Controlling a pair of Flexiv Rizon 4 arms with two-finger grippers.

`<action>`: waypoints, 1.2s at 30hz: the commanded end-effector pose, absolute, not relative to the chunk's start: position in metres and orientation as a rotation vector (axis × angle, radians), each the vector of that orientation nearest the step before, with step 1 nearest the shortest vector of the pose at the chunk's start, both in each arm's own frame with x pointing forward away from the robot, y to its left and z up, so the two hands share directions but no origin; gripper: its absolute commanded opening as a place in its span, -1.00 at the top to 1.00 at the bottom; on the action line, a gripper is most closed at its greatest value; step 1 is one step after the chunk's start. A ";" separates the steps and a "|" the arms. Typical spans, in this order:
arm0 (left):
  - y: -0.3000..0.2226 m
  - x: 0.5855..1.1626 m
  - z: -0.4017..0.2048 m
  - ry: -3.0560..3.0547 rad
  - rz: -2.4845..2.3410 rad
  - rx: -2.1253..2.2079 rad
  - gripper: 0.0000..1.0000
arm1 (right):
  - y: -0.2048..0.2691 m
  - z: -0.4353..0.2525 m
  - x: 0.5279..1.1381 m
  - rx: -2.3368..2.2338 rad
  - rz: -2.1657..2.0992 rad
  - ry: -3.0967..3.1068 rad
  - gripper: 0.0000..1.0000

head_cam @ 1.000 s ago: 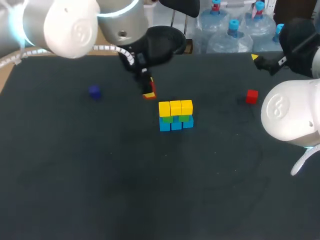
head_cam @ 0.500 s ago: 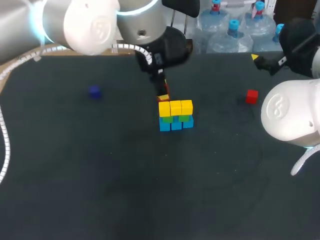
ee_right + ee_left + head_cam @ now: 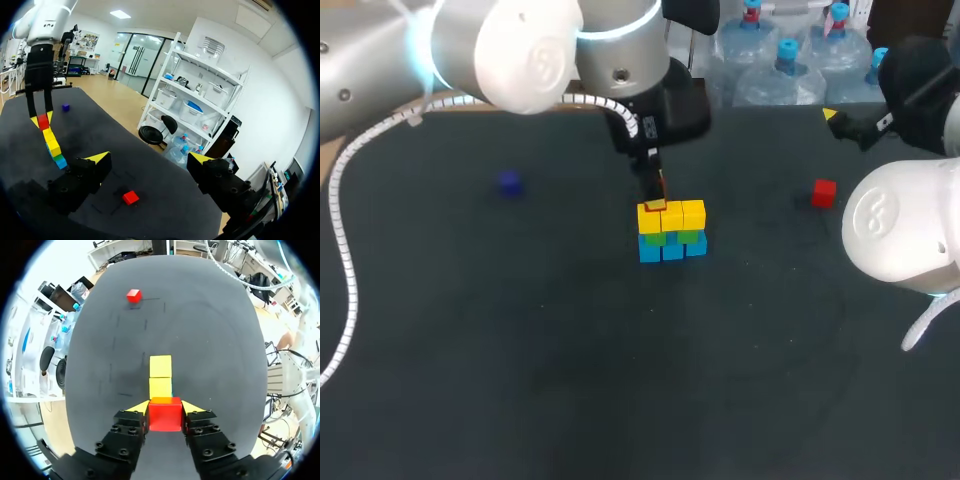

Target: Place the blue cubes, place green cubes on the blue cubes, place the yellow cubes on the green cubes, then place the red cubes on the yellow cubes, and place purple cube on the red cubes.

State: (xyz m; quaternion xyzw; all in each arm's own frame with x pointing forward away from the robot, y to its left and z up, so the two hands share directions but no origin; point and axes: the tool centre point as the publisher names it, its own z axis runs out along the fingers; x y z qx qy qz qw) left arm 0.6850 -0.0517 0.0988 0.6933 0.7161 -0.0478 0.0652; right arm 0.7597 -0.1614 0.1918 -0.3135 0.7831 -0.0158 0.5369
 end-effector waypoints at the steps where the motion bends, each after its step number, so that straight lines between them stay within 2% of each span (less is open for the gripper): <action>1: -0.057 0.690 0.096 2.167 -0.146 2.108 1.00 | -0.162 0.192 0.760 -0.747 -0.035 1.863 -1.00; 36: -0.059 0.698 0.083 2.169 -0.136 2.123 1.00 | -0.162 0.192 0.760 -0.747 -0.035 1.863 -1.00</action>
